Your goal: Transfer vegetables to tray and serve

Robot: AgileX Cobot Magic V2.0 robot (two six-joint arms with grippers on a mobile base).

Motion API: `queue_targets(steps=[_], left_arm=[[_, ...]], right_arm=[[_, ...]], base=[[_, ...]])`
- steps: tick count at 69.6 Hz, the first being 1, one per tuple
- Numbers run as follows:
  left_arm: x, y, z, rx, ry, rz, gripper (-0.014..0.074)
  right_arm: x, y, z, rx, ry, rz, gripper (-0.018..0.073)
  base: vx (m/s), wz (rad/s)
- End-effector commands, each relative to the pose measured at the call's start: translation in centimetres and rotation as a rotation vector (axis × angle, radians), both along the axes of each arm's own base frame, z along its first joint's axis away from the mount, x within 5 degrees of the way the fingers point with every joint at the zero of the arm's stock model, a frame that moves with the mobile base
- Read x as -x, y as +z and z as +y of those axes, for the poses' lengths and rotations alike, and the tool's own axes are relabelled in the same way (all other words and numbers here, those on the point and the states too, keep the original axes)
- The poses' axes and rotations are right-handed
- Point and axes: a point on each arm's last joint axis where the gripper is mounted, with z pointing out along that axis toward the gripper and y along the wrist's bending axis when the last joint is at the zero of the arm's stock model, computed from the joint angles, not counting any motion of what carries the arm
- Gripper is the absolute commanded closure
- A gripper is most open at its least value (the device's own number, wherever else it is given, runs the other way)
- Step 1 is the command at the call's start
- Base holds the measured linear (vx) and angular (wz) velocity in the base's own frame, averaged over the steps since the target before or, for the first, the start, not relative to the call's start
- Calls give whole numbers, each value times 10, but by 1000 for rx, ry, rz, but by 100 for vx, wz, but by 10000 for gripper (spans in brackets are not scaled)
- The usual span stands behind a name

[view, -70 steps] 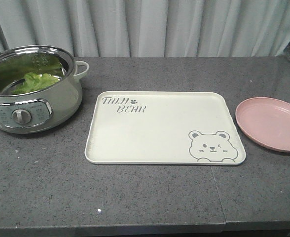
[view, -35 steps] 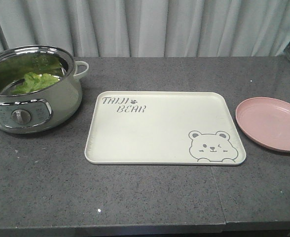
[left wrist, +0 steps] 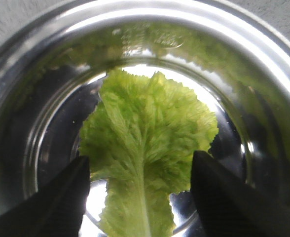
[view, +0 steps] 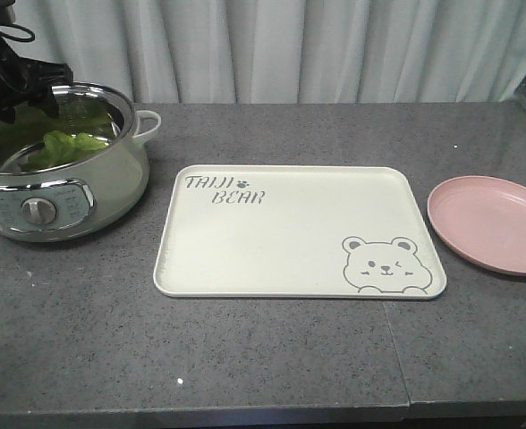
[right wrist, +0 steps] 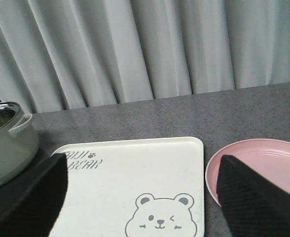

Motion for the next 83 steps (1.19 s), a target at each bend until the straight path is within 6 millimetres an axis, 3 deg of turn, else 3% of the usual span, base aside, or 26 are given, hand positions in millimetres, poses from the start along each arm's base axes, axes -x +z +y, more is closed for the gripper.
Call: queue_targets(steps=[1, 35, 61, 72, 83], left_arm=[[11, 36, -3, 44, -30, -113, 118], [-10, -10, -4, 54, -38, -5, 110], [-7, -56, -4, 58, -40, 156, 114], [-7, -58, -4, 61, -40, 162, 221], [-7, -57, -9, 110, -58, 158, 496]], right_arm=[[-1, 15, -3, -3, -30, -78, -25], [-1, 15, -3, -3, -28, -75, -25], [-1, 15, -2, -23, -22, -71, -25], [-1, 14, -2, -25, -21, -68, -25], [-1, 13, -1, -22, -15, -58, -25]], base=[[0, 0], [0, 0], [0, 0], [0, 0], [0, 0]])
